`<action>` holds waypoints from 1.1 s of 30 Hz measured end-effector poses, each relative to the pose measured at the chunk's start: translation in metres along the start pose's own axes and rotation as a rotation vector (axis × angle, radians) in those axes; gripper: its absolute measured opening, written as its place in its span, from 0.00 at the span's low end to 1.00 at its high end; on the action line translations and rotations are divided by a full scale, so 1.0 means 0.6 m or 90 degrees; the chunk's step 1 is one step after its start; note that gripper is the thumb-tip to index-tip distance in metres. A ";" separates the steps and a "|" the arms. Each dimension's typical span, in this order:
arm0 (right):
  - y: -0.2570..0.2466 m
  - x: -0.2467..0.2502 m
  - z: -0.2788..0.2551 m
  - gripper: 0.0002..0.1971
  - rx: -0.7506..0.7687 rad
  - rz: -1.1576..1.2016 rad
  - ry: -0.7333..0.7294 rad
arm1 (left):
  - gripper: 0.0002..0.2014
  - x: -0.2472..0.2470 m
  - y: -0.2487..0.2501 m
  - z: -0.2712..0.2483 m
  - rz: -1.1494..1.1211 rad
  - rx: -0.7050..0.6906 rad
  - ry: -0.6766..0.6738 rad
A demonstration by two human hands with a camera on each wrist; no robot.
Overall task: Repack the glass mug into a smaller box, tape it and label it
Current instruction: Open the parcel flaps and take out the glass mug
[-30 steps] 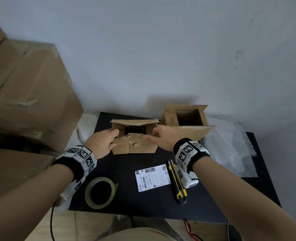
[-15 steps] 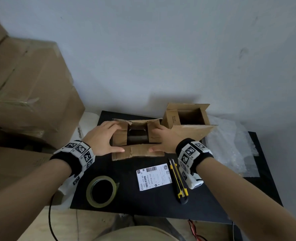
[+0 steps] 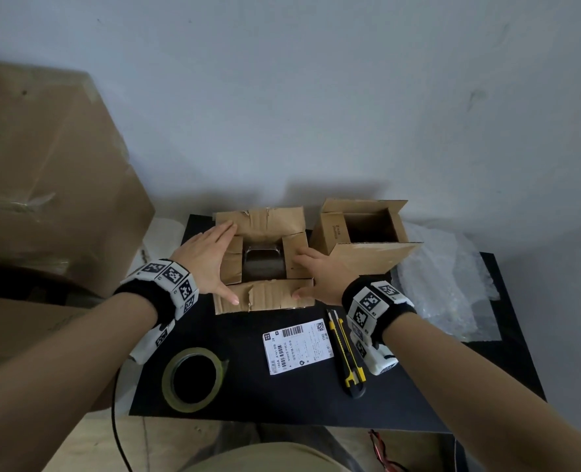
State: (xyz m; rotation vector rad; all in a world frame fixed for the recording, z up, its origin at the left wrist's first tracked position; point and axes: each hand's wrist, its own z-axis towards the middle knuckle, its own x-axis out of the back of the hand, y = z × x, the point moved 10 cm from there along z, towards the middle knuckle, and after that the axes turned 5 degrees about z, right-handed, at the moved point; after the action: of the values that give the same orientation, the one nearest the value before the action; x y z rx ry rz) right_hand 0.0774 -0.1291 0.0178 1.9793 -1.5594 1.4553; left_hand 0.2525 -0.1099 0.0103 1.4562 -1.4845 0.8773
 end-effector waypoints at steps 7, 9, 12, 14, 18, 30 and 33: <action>-0.053 0.049 0.057 0.20 0.004 -0.071 0.030 | 0.70 -0.002 -0.002 0.005 -0.049 0.003 -0.027; -0.069 0.039 0.080 0.20 0.011 -0.023 -0.004 | 0.70 -0.002 -0.003 0.005 -0.063 0.007 -0.017; -0.087 0.024 0.101 0.22 0.022 -0.057 -0.047 | 0.69 0.002 -0.002 0.001 -0.075 0.007 0.000; -0.093 0.022 0.110 0.21 0.026 -0.082 -0.048 | 0.65 0.005 0.001 -0.002 -0.086 -0.009 0.011; -0.092 0.022 0.115 0.18 0.031 -0.092 -0.022 | 0.58 0.004 0.000 -0.005 -0.093 -0.020 0.011; -0.072 0.045 0.098 0.10 0.015 0.081 0.032 | 0.58 0.005 -0.001 -0.010 -0.067 -0.028 -0.011; -0.069 0.055 0.083 0.11 0.027 0.163 0.042 | 0.59 0.018 0.006 -0.016 -0.065 -0.035 -0.002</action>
State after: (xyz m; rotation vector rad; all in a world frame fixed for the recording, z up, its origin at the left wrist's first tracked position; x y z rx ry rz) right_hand 0.1374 -0.1664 0.0354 1.7852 -1.8208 1.6421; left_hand 0.2506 -0.1055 0.0242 1.4803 -1.4130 0.7665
